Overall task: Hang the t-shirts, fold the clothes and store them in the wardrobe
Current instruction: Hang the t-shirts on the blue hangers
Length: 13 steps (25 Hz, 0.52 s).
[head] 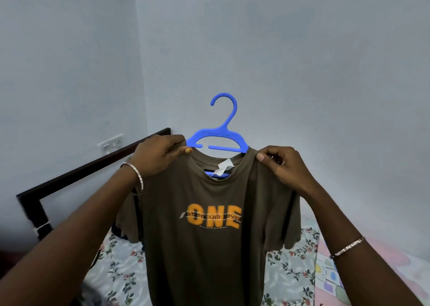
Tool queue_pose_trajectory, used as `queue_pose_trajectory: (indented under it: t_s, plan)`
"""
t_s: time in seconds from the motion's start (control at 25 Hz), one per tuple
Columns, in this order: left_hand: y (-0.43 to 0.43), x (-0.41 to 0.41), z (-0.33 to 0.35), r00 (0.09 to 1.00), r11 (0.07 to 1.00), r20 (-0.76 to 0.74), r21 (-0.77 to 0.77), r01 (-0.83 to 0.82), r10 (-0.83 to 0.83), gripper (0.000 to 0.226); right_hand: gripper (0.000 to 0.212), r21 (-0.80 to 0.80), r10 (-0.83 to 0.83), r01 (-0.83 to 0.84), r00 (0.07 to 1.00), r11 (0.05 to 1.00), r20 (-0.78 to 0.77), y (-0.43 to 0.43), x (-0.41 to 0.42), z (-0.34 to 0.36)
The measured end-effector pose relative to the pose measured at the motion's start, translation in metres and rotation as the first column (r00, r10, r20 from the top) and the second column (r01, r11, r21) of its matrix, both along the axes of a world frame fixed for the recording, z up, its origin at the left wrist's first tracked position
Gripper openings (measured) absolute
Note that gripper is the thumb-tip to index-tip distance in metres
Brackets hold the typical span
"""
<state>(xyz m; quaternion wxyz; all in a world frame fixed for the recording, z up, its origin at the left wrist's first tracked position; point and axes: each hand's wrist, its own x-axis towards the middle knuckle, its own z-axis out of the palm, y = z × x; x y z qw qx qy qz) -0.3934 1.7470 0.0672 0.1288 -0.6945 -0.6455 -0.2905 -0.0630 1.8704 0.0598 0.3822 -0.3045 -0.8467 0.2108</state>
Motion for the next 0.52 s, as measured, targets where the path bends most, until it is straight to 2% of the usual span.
queue_pose_trajectory:
  t_s: [0.04, 0.16, 0.2, 0.32, 0.52]
  plan:
    - [-0.007, -0.003, 0.001, 1.000, 1.000, 0.029, 0.010, -0.002, 0.002, 0.062, 0.012, -0.019, 0.030, -0.030, 0.999, 0.999, 0.020, -0.001, 0.003, 0.003]
    - [-0.029, -0.019, 0.001, 0.995, 0.999, 0.097, -0.017, -0.038, 0.040, 0.063, 0.043, -0.102, 0.039, -0.030, 0.995, 0.994, 0.094, 0.005, 0.019, 0.002]
    - [-0.038, -0.025, 0.002, 0.991, 0.998, 0.122, -0.036, -0.045, 0.050, 0.064, 0.042, -0.103, 0.028, -0.020, 0.996, 0.995, 0.080, 0.007, 0.022, -0.001]
    - [-0.063, -0.037, 0.005, 0.974, 0.996, 0.224, -0.083, -0.020, 0.039, 0.055, 0.020, -0.091, -0.003, -0.005, 0.996, 0.996, -0.088, 0.008, 0.016, -0.009]
    - [-0.093, -0.046, 0.007, 0.945, 0.993, 0.325, -0.117, 0.008, 0.031, 0.036, 0.025, -0.101, 0.026, -0.044, 0.985, 0.994, -0.171, 0.000, -0.010, -0.012]
